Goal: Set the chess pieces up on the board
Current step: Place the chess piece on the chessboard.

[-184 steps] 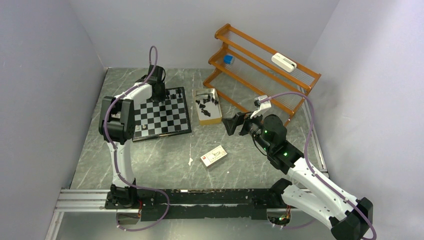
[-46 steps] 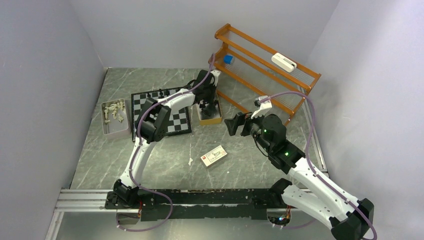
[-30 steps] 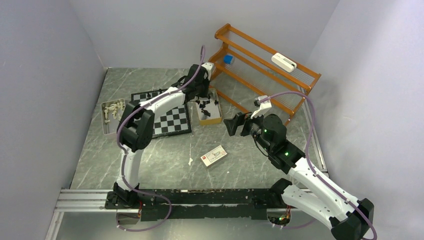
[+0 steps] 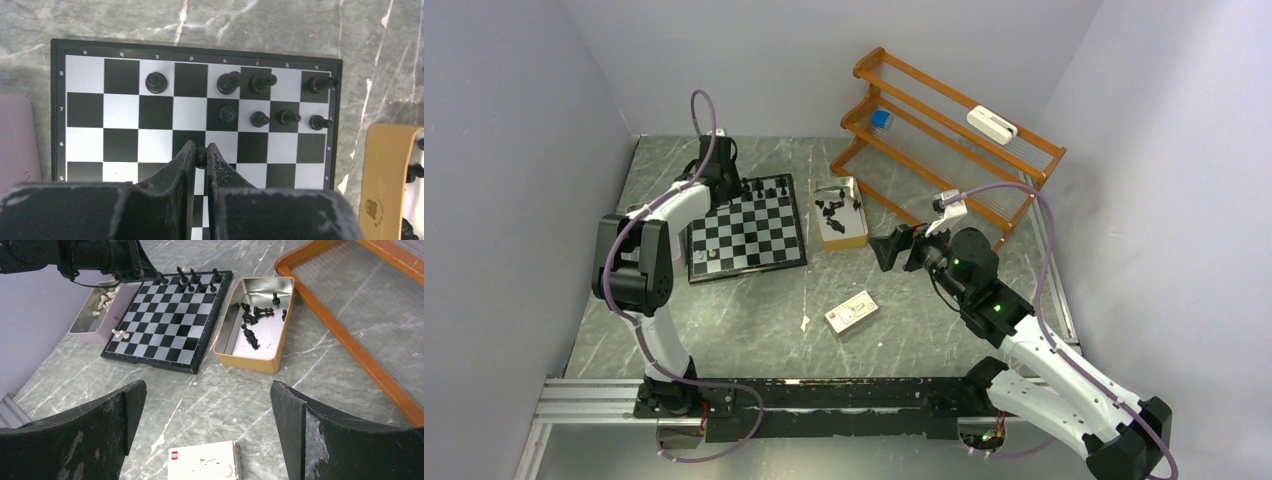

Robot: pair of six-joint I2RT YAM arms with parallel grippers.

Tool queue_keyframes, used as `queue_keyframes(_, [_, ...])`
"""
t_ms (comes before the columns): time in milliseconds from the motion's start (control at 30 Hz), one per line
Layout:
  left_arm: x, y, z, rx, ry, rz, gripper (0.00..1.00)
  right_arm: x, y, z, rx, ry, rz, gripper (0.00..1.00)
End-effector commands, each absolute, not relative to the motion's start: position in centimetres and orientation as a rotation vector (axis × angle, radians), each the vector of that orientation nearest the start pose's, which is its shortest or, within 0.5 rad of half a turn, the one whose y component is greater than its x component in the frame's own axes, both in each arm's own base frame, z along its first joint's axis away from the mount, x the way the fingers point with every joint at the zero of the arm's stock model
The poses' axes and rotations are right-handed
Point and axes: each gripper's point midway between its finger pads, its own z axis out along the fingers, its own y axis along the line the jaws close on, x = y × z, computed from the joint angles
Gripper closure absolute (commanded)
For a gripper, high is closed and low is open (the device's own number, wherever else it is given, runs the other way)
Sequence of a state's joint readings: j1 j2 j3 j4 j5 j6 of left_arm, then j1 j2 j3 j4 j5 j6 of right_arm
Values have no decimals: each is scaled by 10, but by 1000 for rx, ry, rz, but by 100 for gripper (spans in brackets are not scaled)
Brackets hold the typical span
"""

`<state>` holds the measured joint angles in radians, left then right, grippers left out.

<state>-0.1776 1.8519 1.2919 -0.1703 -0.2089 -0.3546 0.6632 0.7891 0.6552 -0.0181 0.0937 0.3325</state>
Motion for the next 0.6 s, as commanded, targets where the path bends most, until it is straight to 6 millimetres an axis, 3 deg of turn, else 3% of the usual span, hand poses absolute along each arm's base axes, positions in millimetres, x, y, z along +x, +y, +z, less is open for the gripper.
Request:
queue_keyframes(0, [503, -54, 91, -358, 2225, -25, 86, 260, 198, 261, -215, 1718, 653, 0])
queue_keyframes(300, [521, -45, 76, -344, 2239, 8, 86, 261, 198, 260, -213, 1719, 646, 0])
queue_keyframes(567, [526, -42, 66, -333, 2254, 19, 86, 262, 197, 260, -209, 1720, 640, 0])
